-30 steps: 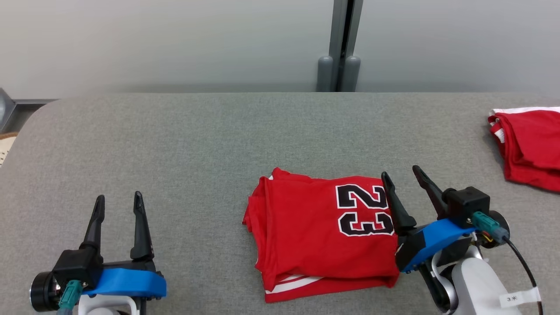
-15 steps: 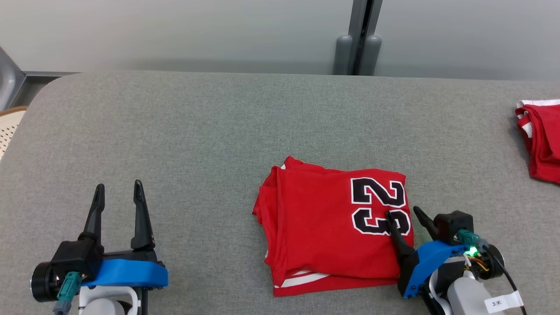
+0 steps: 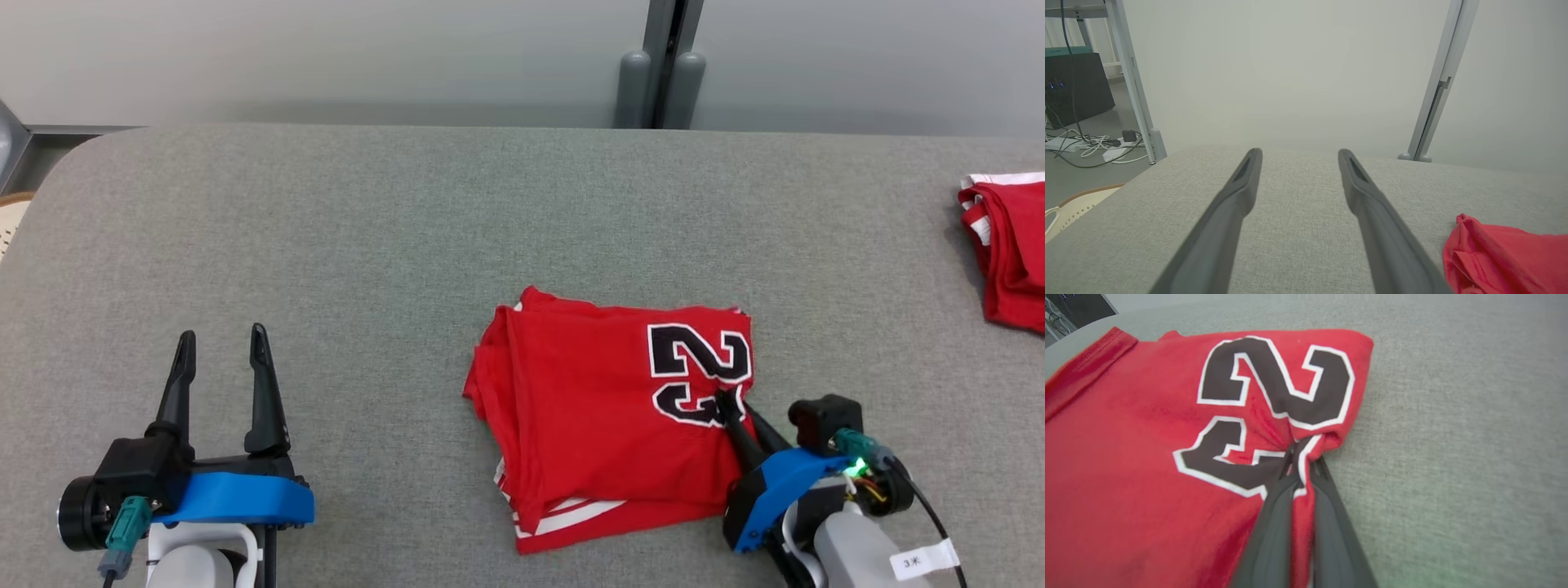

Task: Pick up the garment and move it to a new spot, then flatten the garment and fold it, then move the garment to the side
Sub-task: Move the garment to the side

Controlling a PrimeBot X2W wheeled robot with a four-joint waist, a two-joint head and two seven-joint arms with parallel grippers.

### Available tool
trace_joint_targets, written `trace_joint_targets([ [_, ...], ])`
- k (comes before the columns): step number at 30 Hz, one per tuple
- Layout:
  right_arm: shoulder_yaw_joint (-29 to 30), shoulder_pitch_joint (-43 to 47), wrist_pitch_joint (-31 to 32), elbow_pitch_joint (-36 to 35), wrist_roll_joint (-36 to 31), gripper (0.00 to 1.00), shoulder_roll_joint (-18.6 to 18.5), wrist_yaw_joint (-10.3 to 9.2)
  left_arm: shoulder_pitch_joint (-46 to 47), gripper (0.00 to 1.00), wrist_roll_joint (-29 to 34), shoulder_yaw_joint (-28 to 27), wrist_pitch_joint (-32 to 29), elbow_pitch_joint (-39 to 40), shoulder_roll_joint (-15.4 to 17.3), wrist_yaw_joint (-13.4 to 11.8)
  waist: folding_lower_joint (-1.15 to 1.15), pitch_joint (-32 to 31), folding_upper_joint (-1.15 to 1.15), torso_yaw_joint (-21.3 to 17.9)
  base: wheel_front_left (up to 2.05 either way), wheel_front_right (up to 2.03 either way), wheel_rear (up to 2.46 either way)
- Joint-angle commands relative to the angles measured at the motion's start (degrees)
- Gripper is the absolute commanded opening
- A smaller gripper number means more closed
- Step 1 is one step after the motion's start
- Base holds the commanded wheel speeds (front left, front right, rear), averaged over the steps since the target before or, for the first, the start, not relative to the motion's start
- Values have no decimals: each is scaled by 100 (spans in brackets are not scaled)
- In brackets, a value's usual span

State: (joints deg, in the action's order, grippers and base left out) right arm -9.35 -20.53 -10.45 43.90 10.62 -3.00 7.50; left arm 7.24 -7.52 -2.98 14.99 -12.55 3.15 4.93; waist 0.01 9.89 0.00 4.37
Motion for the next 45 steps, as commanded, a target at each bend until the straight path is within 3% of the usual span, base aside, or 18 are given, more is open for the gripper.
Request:
trace_joint_targets([
  [1,66,-193,-104,10,44,0,-125,-1,73,100,3,-19,24,41,-19,-9,-1,33,0,-45,0,0,0],
  [15,575,-812,-350,-410,8,0,-1287,-1,427,100,9,20,25,296,-24,46,-1,745,0,-877,0,0,0],
  [20,701,-922,-396,-667,63,0,-1396,-1,574,100,92,-36,25,346,-21,64,-1,942,0,-1060,0,0,0],
  [31,286,-1788,-150,-1003,-46,0,-1749,-1,741,100,198,-19,25,500,-21,119,-1,1196,0,-1088,0,0,0],
  [38,330,-2559,171,-825,57,0,-2667,-1,973,100,253,59,25,694,13,167,-1,1651,0,-998,0,0,0],
  [45,621,-3052,250,-173,148,0,-3609,-1,1121,100,297,82,25,870,91,193,-1,2037,0,-1010,0,0,0],
])
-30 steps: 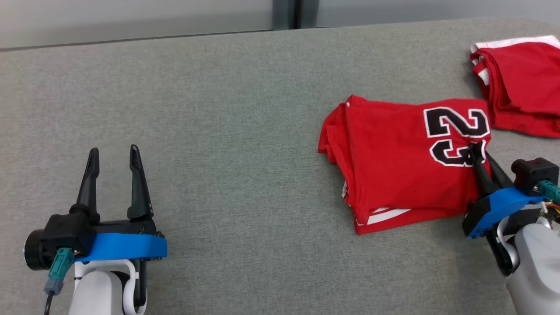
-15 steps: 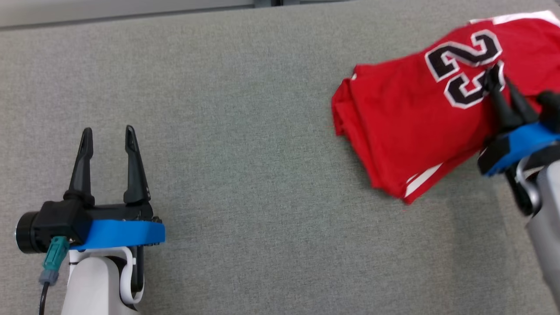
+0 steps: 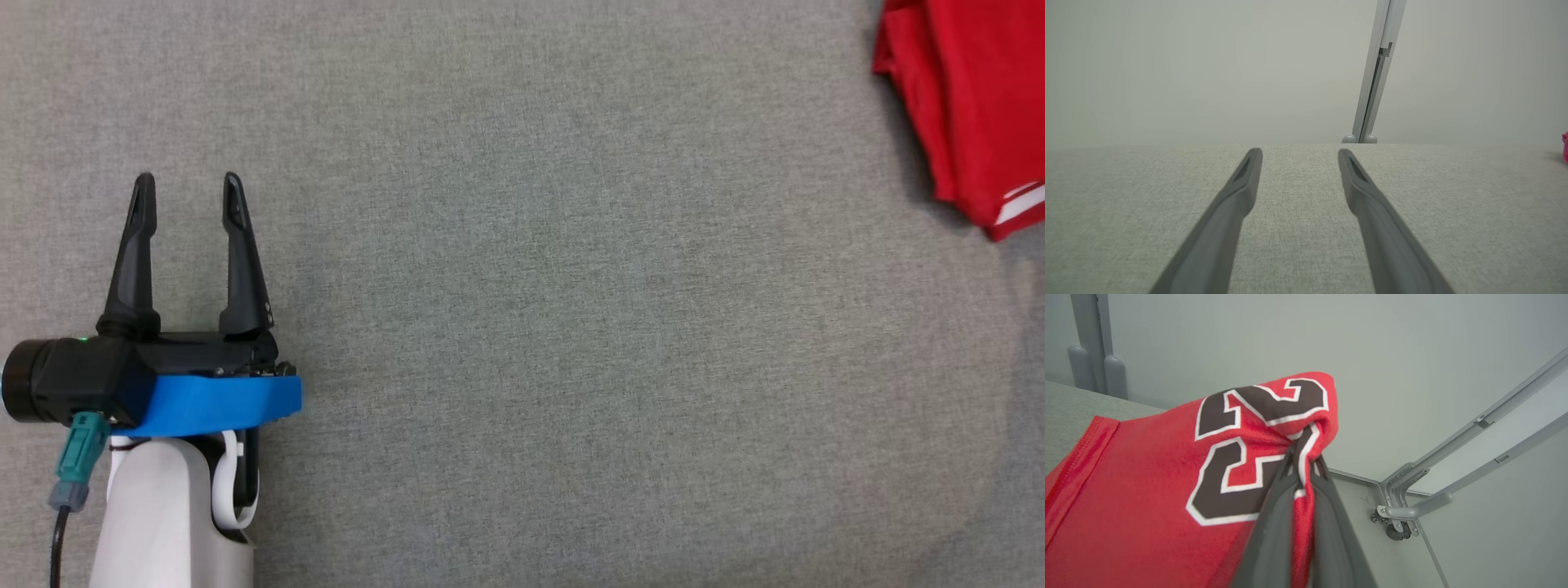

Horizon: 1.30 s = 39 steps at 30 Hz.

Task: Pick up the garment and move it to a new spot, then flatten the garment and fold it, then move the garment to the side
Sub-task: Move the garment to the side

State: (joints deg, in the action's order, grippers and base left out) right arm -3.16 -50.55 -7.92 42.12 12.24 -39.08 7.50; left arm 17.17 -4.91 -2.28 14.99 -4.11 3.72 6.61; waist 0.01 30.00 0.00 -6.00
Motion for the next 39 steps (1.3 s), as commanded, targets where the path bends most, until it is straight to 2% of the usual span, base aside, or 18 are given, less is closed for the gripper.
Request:
trace_joint_targets([
  [1,58,-85,31,98,-63,0,-94,-1,136,100,39,13,25,47,36,27,-1,62,0,21,0,0,0],
  [4,229,-209,64,310,-177,0,-268,-1,173,100,46,7,25,65,54,33,-1,129,0,2,0,0,0],
  [11,507,-429,50,856,-347,0,-186,-1,248,100,44,46,25,63,66,36,-1,232,0,8,0,0,0],
  [12,482,-453,11,882,-396,3,-188,-1,258,100,42,48,25,60,67,37,-1,253,0,16,0,0,0],
  [13,481,-490,-44,918,-433,60,-156,-1,275,100,40,48,25,57,71,39,-1,267,0,21,0,0,0],
  [14,503,-513,-87,959,-461,100,-124,-1,291,100,36,41,25,58,71,40,-1,279,0,26,0,0,0],
  [22,668,-668,-294,1209,-864,100,126,-1,211,100,24,-9,25,-12,64,40,-1,190,0,32,0,0,0],
  [27,740,-559,-500,1091,-1028,100,372,-1,84,100,-3,-65,25,-86,51,27,-1,-89,0,51,0,0,0],
  [32,734,-260,-687,630,-1085,100,845,-1,-120,100,-58,-161,25,-170,28,-7,-1,-499,0,80,0,0,0],
  [39,614,473,-728,-412,-938,100,1628,-1,-503,100,-107,-229,25,-268,-15,-59,-1,-1111,0,161,0,0,0],
])
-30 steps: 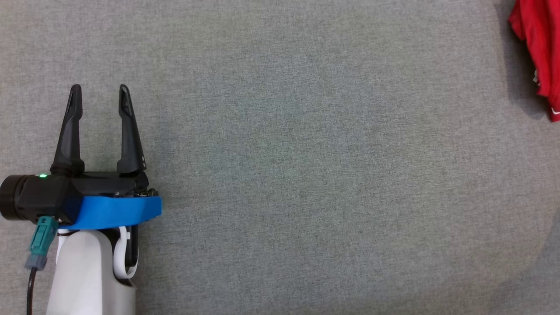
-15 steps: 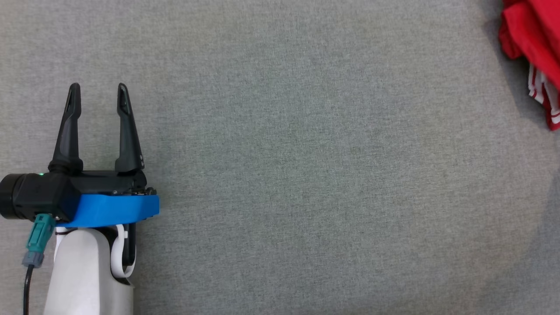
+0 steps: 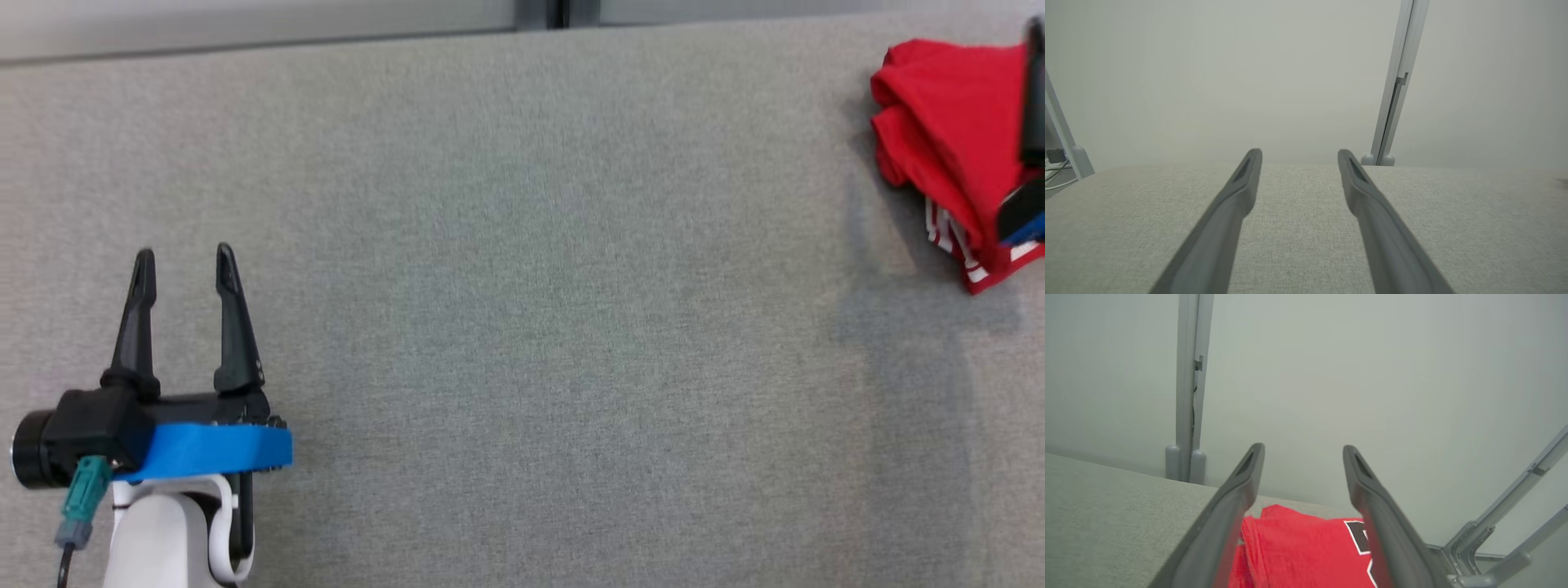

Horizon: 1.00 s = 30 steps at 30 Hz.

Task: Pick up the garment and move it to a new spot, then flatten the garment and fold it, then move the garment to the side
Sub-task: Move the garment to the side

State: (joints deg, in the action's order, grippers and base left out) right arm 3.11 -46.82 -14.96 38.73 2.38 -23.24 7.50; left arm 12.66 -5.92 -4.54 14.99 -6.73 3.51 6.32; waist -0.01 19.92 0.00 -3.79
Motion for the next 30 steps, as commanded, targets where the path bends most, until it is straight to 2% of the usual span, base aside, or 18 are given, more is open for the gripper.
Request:
trace_joint_targets([
  [1,-35,239,-25,-248,81,100,149,-1,-104,100,-17,-15,25,-22,1,-30,1,-184,0,-43,0,0,0],
  [4,-171,700,-25,-677,178,100,423,-1,-231,100,-44,-42,25,-65,-10,-42,1,-386,0,-2,0,0,0],
  [12,-393,1822,-27,-1386,587,100,824,-1,-530,100,-53,-37,25,-202,-35,-53,1,-910,0,143,0,0,0],
  [17,-341,2433,-28,-1727,593,100,967,-1,-663,100,-67,36,25,-267,-49,-67,1,-1120,0,240,0,0,0],
  [30,-110,3703,239,-2651,556,100,1674,0,-919,100,-198,205,25,-432,-62,-118,1,-1551,0,396,0,0,0],
])
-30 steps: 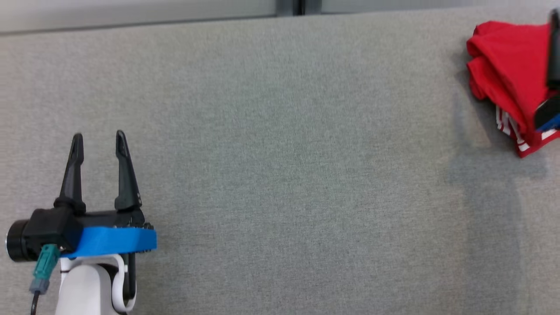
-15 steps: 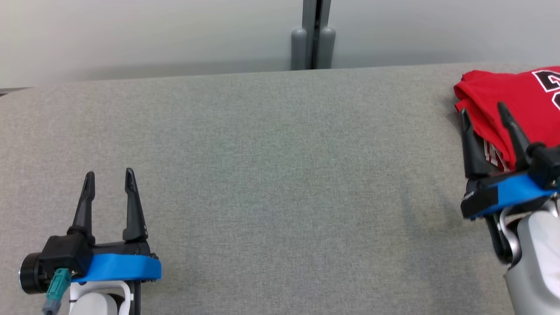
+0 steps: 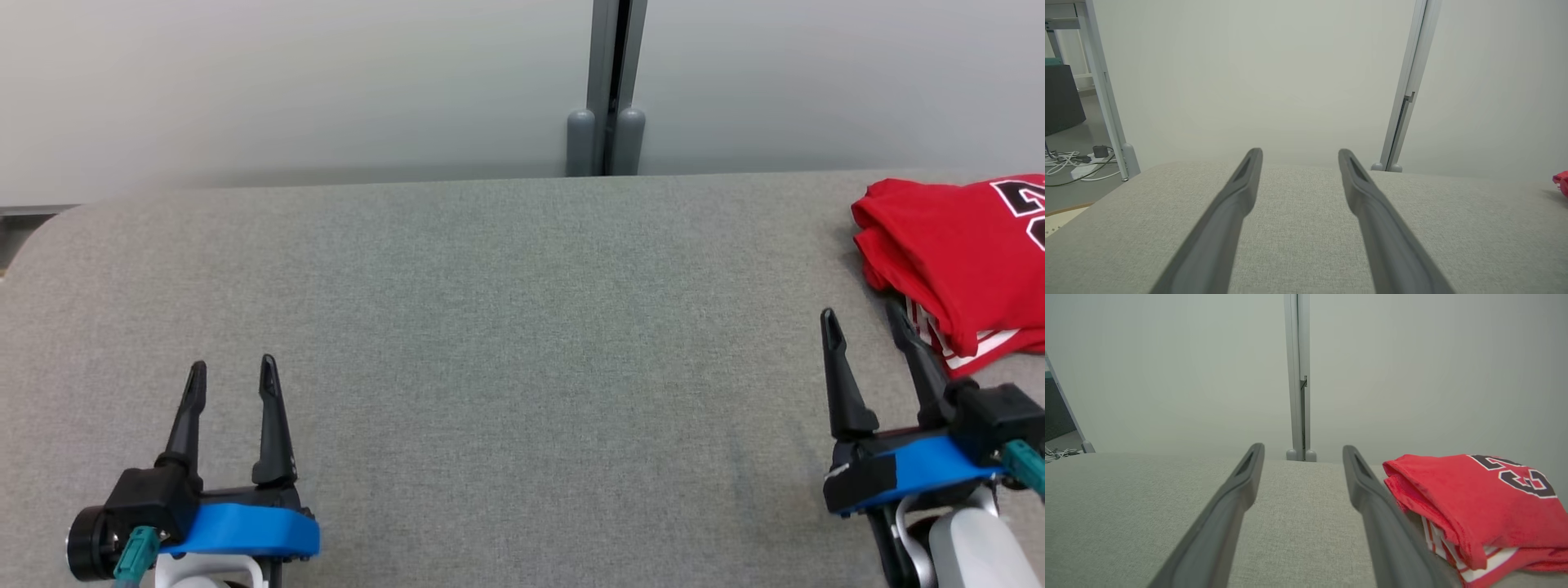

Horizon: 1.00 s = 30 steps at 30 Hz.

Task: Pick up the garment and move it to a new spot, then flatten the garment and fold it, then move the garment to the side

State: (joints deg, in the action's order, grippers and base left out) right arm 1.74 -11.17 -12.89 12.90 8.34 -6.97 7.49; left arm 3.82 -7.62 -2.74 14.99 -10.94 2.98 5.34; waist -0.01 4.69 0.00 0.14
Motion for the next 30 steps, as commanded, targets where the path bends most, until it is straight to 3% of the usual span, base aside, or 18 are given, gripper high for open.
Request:
trace_joint_targets([
  [1,38,210,57,-124,-48,100,92,1,-55,100,-40,41,25,-26,-9,-25,1,-61,0,10,0,0,0],
  [14,215,842,365,-710,-162,100,375,1,-226,100,-82,138,25,-92,-11,-60,1,-239,0,48,0,0,0],
  [25,296,941,477,-802,-166,100,411,1,-227,100,-100,101,25,-58,-13,-100,1,-264,0,44,0,0,0],
  [26,281,863,457,-768,-167,0,394,0,-204,0,-106,129,-3,-84,-4,-82,1,-266,0,46,0,0,0],
  [30,268,929,467,-534,-150,0,415,0,-342,0,-127,142,-40,-309,-16,-78,1,-268,0,46,0,0,0],
])
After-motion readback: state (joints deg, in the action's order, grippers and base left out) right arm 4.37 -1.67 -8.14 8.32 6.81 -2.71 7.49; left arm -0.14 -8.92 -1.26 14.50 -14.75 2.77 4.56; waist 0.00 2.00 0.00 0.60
